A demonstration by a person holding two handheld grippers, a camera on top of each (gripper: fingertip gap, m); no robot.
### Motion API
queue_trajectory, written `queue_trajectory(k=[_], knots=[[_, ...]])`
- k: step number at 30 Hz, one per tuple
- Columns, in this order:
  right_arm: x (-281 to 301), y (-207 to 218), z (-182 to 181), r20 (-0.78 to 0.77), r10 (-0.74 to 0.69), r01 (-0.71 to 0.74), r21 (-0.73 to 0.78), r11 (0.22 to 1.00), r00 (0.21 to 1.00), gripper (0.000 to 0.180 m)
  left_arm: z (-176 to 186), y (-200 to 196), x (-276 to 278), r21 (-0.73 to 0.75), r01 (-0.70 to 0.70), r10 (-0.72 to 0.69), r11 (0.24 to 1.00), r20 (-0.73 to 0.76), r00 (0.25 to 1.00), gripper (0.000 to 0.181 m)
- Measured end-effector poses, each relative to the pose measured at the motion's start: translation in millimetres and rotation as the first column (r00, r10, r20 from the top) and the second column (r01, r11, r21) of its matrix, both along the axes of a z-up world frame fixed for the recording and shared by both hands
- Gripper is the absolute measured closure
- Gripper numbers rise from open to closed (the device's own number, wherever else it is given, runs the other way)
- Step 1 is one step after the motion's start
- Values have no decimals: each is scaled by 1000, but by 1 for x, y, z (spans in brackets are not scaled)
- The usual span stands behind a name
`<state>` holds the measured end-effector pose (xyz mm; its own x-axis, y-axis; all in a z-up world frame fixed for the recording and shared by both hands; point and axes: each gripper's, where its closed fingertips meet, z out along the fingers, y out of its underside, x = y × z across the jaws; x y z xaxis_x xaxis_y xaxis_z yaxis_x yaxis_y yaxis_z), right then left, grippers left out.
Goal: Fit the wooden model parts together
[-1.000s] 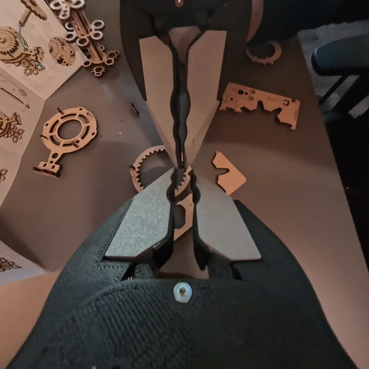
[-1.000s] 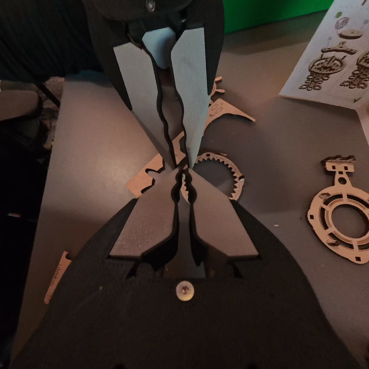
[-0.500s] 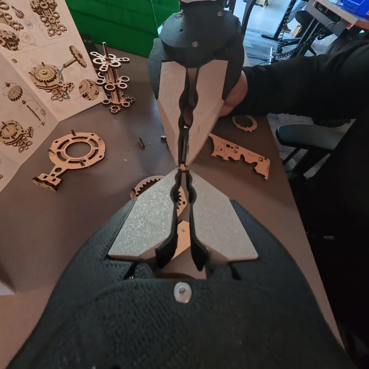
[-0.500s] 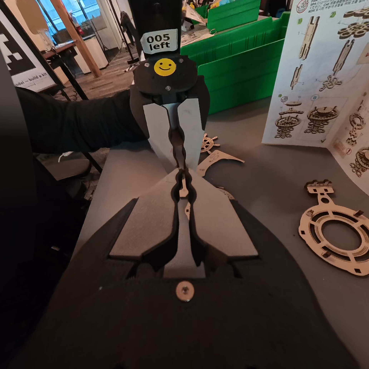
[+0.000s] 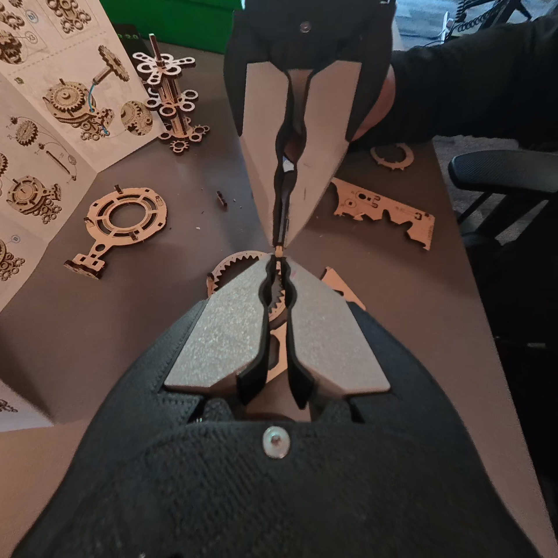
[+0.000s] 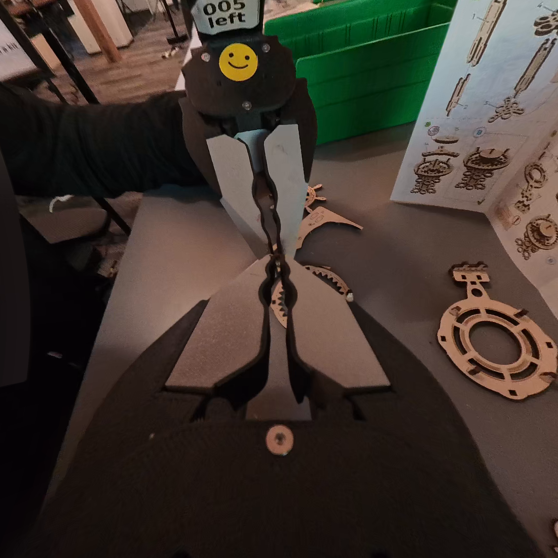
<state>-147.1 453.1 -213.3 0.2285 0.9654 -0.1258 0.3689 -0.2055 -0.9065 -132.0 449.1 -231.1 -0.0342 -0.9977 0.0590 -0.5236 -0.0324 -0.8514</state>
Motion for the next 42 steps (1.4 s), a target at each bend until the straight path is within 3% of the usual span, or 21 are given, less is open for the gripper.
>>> queue_trajectory(k=[20, 23, 29, 42], knots=[[0, -9, -21, 206, 38, -64, 121, 991, 978, 180, -20, -11, -3, -57, 28, -34, 998, -106, 994, 181], [2, -8, -23, 218, 30, -49, 84, 995, 975, 180, -22, -10, -6, -85, 17, -27, 996, -123, 992, 181], [4, -7, -37, 280, 33, -38, 12, 999, 959, 180, -45, -1, -18, 50, 20, -6, 999, -266, 964, 181], [2, -13, -54, 377, 58, -55, -18, 998, 924, 180, -45, -5, -16, 41, 38, -26, 998, -260, 965, 181]])
